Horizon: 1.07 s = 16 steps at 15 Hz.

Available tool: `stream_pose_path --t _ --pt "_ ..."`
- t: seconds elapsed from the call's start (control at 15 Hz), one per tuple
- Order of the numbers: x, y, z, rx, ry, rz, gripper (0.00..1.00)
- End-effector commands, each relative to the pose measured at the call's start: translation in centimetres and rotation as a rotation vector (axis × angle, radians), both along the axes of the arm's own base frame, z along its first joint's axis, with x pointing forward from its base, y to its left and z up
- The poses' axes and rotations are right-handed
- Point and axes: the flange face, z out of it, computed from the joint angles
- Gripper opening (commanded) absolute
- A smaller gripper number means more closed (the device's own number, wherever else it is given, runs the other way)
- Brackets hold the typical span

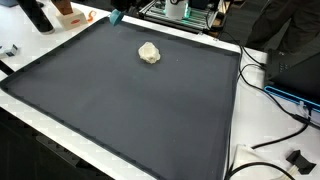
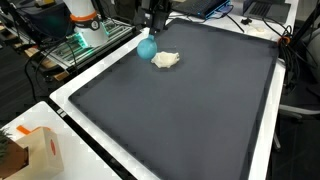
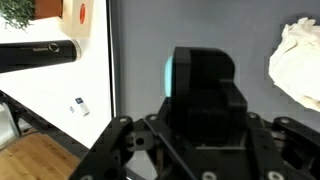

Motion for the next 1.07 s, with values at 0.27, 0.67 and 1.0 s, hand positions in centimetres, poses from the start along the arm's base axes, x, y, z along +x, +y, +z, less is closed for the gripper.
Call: stream_pose_path --t 0.27,0.67,1.0 --pt "1.0 2.0 -3.7 -0.201 -0.054 -0.195 0.25" --pt "1.5 3.2 -5.7 -0.27 -0.06 -0.279 0.25" --pt "2.0 4.3 -7.3 -0.323 -0.052 -0.279 0.25"
